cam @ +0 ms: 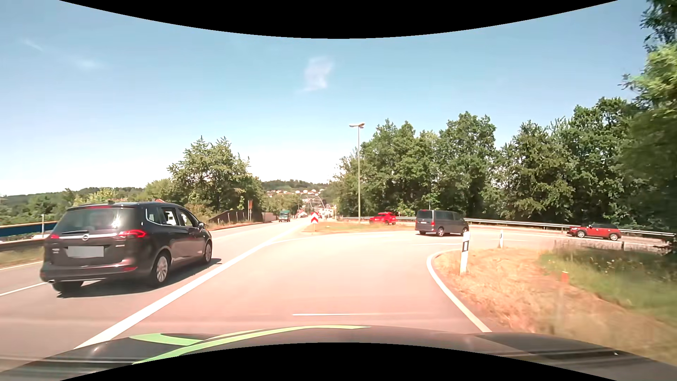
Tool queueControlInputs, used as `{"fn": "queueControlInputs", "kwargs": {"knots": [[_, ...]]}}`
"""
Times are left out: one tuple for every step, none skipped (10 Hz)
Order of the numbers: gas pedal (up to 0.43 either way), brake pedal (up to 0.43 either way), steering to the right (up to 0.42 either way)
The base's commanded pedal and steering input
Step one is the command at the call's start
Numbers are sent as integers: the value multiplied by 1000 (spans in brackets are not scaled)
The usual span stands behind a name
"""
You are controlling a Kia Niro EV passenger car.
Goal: Follow the waypoints while adhering to traffic rules and regulations
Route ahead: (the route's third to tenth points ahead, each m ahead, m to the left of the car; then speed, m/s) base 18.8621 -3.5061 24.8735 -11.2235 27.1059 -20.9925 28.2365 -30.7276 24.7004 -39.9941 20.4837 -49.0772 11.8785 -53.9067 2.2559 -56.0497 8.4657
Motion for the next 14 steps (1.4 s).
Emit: {"fn": "queueControlInputs", "kwargs": {"knots": [[0,226,61],[0,226,68],[0,226,76],[0,226,87],[0,226,96],[0,220,107],[0,213,121],[0,220,132],[0,213,140],[0,213,148],[0,213,157],[0,207,165],[0,201,176],[0,201,187]]}}
